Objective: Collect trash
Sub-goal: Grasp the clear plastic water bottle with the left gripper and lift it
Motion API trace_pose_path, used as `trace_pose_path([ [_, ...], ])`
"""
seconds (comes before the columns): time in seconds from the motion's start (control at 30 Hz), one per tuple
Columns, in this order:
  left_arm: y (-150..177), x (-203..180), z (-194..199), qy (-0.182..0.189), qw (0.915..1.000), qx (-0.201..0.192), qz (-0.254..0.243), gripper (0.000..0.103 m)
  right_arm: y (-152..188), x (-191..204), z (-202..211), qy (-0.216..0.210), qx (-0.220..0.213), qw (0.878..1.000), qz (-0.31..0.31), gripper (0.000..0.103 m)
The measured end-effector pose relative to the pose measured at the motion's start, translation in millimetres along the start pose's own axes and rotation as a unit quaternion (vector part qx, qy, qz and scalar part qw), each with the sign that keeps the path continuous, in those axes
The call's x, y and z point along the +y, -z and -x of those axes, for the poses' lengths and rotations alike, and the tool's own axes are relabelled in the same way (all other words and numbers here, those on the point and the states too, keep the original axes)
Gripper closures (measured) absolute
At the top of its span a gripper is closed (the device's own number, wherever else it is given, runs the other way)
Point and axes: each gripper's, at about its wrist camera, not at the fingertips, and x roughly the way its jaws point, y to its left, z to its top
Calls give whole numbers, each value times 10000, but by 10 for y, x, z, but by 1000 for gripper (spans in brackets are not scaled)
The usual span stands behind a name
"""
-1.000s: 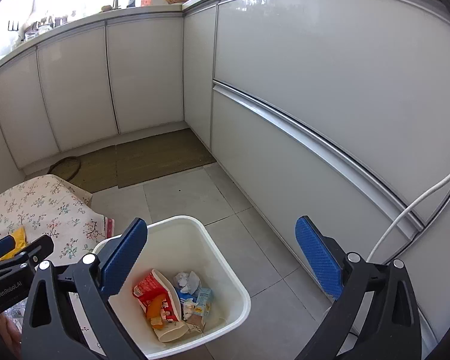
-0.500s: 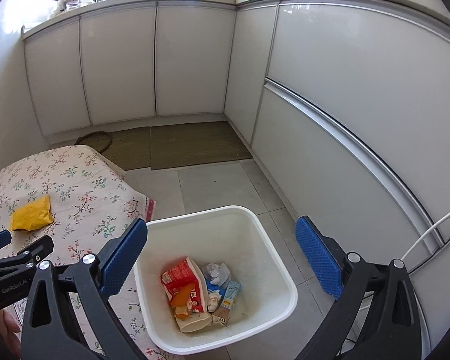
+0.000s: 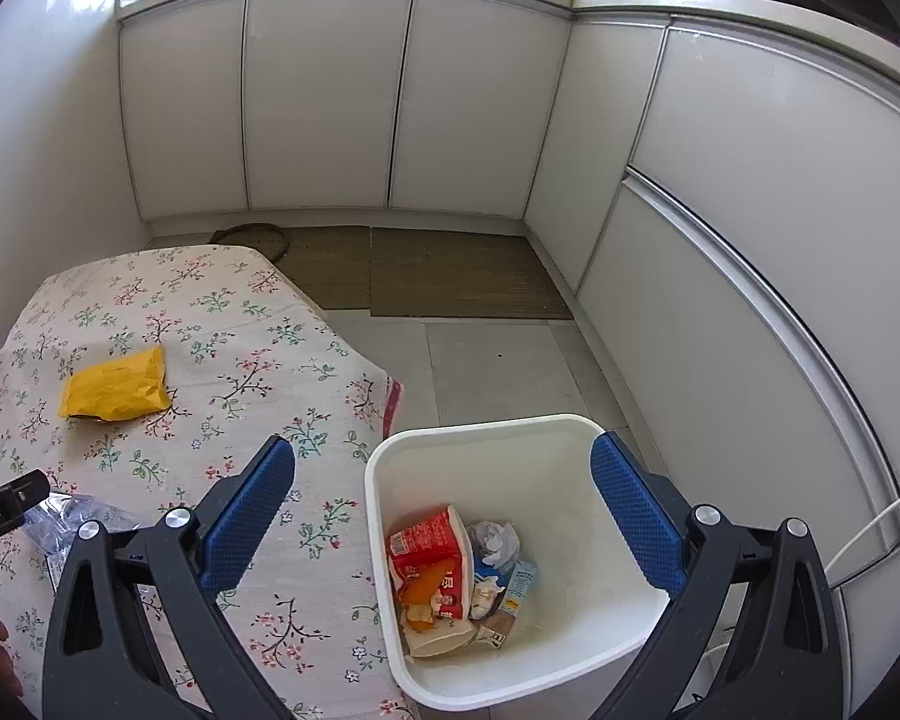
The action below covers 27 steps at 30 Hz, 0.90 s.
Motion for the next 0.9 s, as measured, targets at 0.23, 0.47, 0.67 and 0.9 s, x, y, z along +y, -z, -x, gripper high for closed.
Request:
trace_pose_path([
  [0.23,42,339,-235,523,9947,673,583,10,-9,250,-57,-178,113,9994,272,7],
  [0.47,54,225,-663,647,9883,1087,850,25,39,399,-131,-201,282,9980,532,7],
  [0.67,-68,44,-631,941,9917,762,423,51,77,464,-239,-321,530,9962,614,7],
  [0.9,-213,172,-484,1501,9847,747,469,52,118,741,-265,-795,700,9910,818,7],
])
